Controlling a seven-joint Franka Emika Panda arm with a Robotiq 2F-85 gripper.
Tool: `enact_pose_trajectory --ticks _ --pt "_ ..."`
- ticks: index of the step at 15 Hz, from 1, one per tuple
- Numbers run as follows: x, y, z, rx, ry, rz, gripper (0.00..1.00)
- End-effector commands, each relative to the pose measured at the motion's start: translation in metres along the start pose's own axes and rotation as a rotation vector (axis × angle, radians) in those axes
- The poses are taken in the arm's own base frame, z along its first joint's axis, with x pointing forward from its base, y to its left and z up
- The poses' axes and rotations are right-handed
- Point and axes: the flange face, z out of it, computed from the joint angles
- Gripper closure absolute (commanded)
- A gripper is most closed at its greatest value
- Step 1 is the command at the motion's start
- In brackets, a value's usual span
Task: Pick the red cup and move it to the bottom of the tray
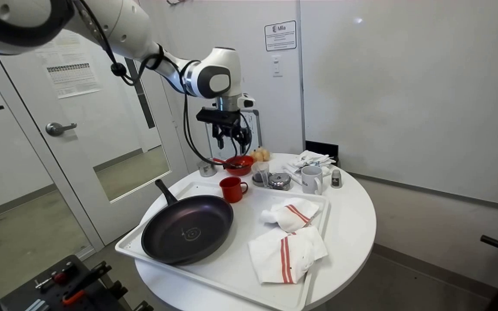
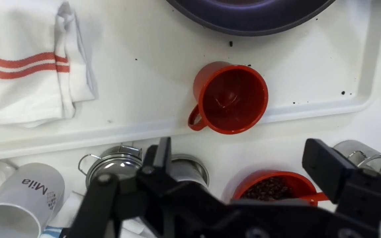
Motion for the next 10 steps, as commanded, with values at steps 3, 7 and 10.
enact_pose_trajectory --ticks 3,7,10 --pt "0.013 -0.010 0.038 -0.004 -0.008 0.034 0.00" --pt "0.007 -0.016 0.039 0.010 -0.014 0.008 0.00" --pt "0.008 -0.017 0.037 0.011 -0.010 0.006 0.00"
